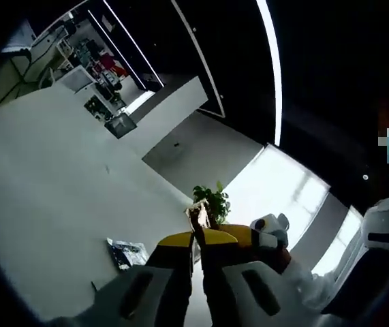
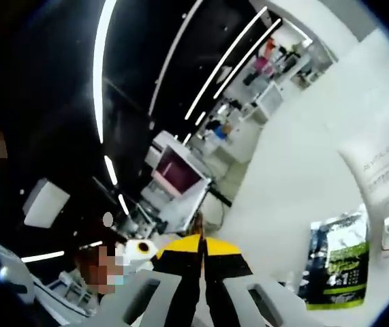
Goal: Arrange the skincare products in the storage area until every visible bottle or jar stands upright without overlapping.
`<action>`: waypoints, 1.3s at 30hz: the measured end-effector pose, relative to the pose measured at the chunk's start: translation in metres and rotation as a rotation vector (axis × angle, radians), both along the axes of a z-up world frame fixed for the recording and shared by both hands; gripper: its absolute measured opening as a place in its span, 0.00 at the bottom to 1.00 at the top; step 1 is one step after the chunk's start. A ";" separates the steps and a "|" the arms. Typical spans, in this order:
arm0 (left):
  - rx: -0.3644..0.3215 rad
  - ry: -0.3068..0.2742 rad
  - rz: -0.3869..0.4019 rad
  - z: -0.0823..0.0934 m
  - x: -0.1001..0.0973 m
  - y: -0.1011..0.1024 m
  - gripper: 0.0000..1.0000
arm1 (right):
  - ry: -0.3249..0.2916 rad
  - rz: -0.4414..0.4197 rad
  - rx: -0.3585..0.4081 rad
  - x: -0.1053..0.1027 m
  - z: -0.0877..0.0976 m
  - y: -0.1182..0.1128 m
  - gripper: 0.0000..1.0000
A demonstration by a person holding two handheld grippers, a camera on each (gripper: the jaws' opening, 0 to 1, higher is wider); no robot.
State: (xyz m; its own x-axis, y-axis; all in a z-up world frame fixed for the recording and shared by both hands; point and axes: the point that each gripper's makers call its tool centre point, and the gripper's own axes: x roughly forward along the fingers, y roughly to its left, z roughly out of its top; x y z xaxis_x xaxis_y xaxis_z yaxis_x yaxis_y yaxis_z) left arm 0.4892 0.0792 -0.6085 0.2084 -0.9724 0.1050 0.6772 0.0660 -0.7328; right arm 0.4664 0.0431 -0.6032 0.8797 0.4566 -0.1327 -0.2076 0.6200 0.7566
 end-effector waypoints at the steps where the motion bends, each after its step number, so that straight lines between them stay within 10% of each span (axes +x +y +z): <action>1: 0.007 -0.002 0.001 -0.001 0.001 0.000 0.00 | 0.003 0.004 -0.009 0.001 -0.002 -0.001 0.00; 15: 0.122 0.034 0.008 -0.037 0.028 -0.013 0.00 | 0.103 0.053 -0.257 0.014 -0.045 -0.010 0.00; 20: 0.186 0.049 0.016 -0.060 0.041 -0.019 0.00 | 0.158 0.101 -0.566 0.009 -0.077 -0.023 0.00; 31: 0.323 0.117 0.011 -0.110 0.064 -0.027 0.00 | 0.167 0.112 -0.572 0.012 -0.084 -0.031 0.06; 39: 0.378 0.174 0.026 -0.128 0.064 -0.032 0.00 | 0.160 0.222 -0.742 0.022 -0.101 -0.022 0.12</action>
